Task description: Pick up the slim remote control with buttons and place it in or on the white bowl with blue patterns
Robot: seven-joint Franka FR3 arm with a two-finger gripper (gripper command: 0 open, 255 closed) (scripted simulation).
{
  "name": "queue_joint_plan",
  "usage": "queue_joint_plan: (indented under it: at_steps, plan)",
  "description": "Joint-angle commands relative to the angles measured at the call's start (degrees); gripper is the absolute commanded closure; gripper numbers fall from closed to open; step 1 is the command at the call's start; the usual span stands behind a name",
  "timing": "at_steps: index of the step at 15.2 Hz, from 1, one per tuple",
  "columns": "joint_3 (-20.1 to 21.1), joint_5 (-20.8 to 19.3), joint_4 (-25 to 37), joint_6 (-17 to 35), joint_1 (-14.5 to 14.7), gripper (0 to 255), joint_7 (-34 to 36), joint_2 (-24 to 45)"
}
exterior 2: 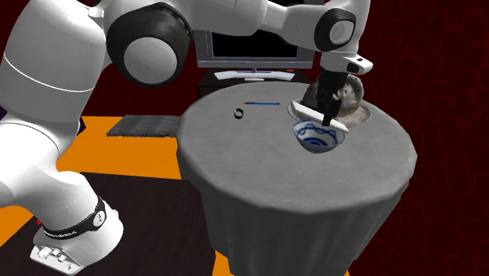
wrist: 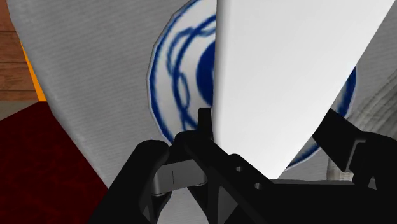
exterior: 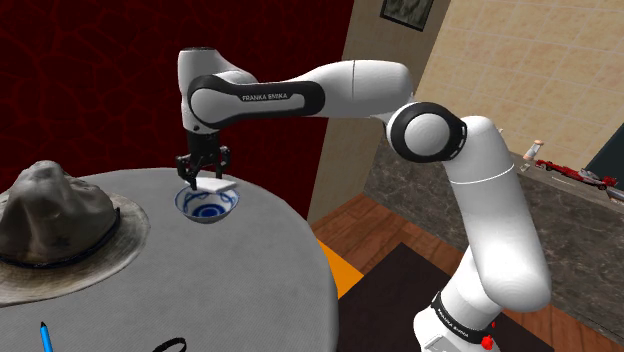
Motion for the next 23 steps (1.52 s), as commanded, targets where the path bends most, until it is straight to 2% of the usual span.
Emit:
queue_joint_plan:
  at_steps: [1,6,14,15,20,23]
  plan:
    - [-0.1,-0.1,-1.1,1.5,-0.1,255,0.1,0.4]
    - [-0.3,-0.5,-4.1,5.2,-0.4,255,0.5,1.3]
    - [-0.3,-0.6,-4.1,5.2,-0.4,255,0.5,1.3]
    - [-0.3,-0.6,-4.2,5.3,-0.4,0,0.5,1.3]
    - [-0.3,-0.6,-4.1,5.2,-0.4,0,0.5,1.3]
    - [0.0,-0.1,0.1,0.1,0.0,0,0.0,0.3]
